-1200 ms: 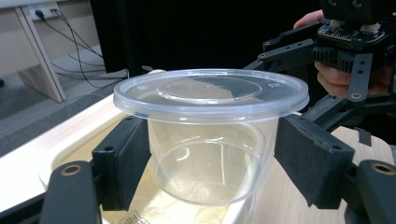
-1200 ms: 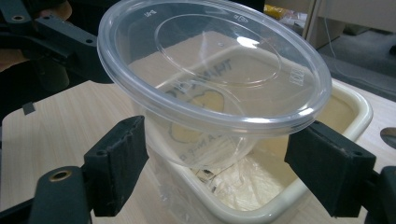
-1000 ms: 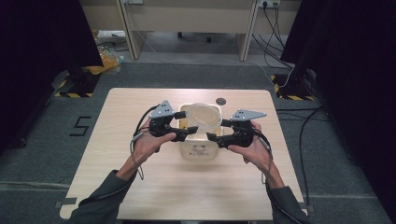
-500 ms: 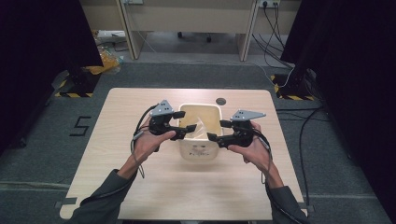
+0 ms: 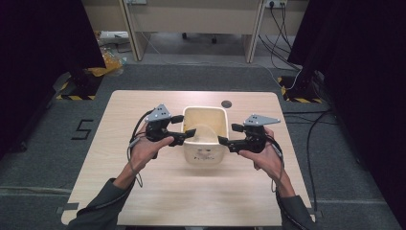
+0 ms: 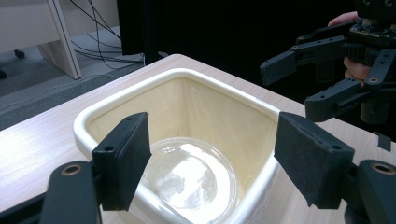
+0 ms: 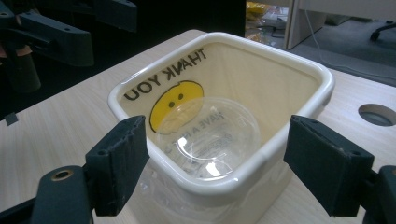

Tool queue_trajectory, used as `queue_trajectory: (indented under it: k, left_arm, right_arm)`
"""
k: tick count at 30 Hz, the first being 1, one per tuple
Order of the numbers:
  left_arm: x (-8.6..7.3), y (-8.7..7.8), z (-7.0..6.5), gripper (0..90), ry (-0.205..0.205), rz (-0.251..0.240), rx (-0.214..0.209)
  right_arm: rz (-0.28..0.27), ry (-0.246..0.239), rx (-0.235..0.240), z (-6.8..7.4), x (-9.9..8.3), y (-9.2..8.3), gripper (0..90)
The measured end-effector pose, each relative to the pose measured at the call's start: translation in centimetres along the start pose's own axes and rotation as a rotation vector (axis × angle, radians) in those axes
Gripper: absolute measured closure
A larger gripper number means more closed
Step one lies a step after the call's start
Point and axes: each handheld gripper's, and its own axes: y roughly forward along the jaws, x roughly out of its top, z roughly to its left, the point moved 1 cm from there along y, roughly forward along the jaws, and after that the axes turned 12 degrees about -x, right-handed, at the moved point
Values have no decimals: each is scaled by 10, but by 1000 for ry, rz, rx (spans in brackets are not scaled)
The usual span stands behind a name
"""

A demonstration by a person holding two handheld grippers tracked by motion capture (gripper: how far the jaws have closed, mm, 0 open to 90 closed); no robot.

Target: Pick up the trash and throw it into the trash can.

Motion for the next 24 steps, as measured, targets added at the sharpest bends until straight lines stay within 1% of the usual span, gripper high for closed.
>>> queue_trajectory:
  k: [4,6,8,10,17,20,22,24]
  left_arm:
    - [-4,-7,-2,254,-6,-8,9]
    - [-8,-13,-3,254,-10,-19,17]
    - [-11,-17,-3,251,-15,-26,22]
    - [-13,-21,-4,247,-17,-29,30]
    - [-20,-40,-7,241,-8,-40,56]
    - [-26,-45,-7,237,-16,-38,60]
    - [-30,-49,-7,236,-19,-35,64]
    - [-34,-51,-6,235,-29,-38,67]
  right_arm:
    - [-11,10,-24,-1,-4,-6,208]
    - [-16,11,-39,-2,-6,-10,207]
    - [-26,25,-51,-4,-10,-14,207]
    - [-28,24,-62,-6,-12,-16,206]
    - [-36,39,-86,-9,-21,-25,205]
    - [-35,48,-96,-10,-25,-28,205]
    - [-34,45,-105,-10,-29,-30,203]
    - [-37,51,-104,-11,-32,-31,202]
